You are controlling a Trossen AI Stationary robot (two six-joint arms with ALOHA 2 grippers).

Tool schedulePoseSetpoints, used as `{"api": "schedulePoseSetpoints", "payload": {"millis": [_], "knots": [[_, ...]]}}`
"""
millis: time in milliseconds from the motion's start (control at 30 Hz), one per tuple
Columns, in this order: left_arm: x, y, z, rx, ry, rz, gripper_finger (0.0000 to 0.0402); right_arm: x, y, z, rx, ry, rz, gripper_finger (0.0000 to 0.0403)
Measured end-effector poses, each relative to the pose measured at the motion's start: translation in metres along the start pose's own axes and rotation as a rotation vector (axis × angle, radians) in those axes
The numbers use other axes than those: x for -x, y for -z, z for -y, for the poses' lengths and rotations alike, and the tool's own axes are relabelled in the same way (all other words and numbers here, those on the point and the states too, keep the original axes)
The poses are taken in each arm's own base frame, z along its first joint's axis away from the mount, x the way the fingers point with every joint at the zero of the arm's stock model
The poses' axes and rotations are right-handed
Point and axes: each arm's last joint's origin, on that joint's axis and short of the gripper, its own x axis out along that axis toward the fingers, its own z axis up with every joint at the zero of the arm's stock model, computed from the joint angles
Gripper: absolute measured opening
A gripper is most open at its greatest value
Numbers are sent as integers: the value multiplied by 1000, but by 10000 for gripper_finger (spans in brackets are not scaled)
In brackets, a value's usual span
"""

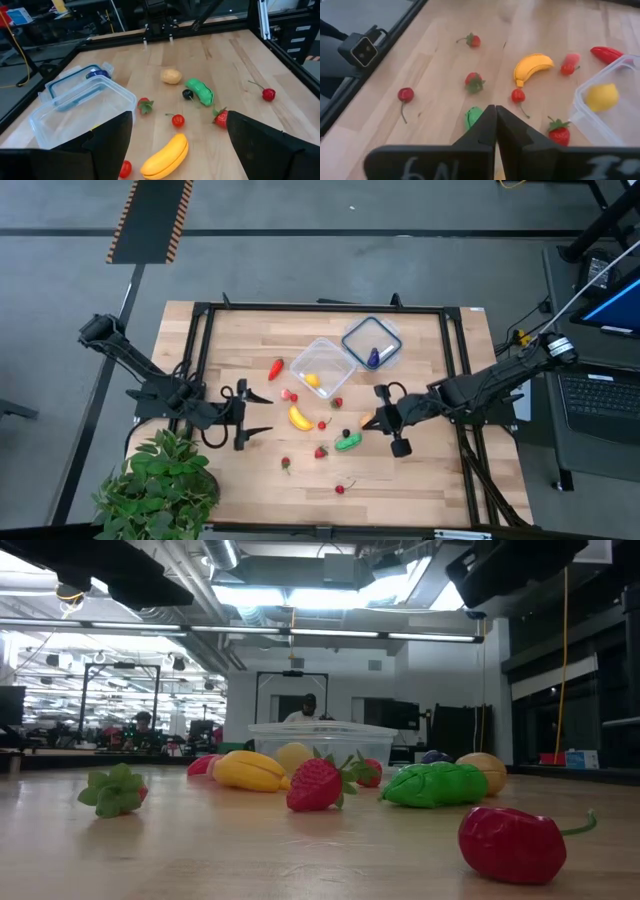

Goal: Pick and placing Produce into tupperware
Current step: Put the green bean into the transparent container

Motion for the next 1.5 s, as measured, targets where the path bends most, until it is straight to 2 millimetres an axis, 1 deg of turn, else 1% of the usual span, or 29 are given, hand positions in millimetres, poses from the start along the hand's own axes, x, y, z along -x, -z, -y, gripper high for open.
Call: {"api": "schedulePoseSetpoints", "payload": {"millis": [200, 267, 333, 433, 600, 733, 900, 1067, 1133, 1200, 1333, 1500], "knots": [[0, 0, 0, 1, 1, 0, 311, -1, -5, 8, -4, 27, 52, 5], [0, 0, 0, 3, 12, -1, 313, 0, -10, 11, -17, 36, 102, 6], [0, 0, 1, 3, 31, -3, 315, 0, -12, 14, -22, 45, 116, 12], [0, 0, 1, 3, 37, -4, 316, -1, -9, 17, -35, 54, 93, 23], [0, 0, 1, 3, 37, -4, 312, -1, -2, 20, -110, 72, 19, 34], [0, 0, 1, 3, 37, -4, 310, -1, -1, 20, -112, 78, 11, 58], [0, 0, 1, 3, 37, -4, 309, -2, -1, 20, -162, 79, 16, 118], [0, 0, 1, 3, 35, -4, 309, -15, 3, 20, -225, 84, -33, 192], [0, 0, 1, 3, 33, -4, 309, -24, 2, 19, -221, 87, -82, 218], [0, 0, 1, 3, 33, -4, 309, -33, -2, 16, -179, 85, -136, 237], [0, 0, 1, 3, 33, -4, 309, -51, -13, 12, -84, 75, -278, 256], [0, 0, 1, 3, 33, -4, 309, -72, -25, 3, 5, 53, -425, 252]]}}
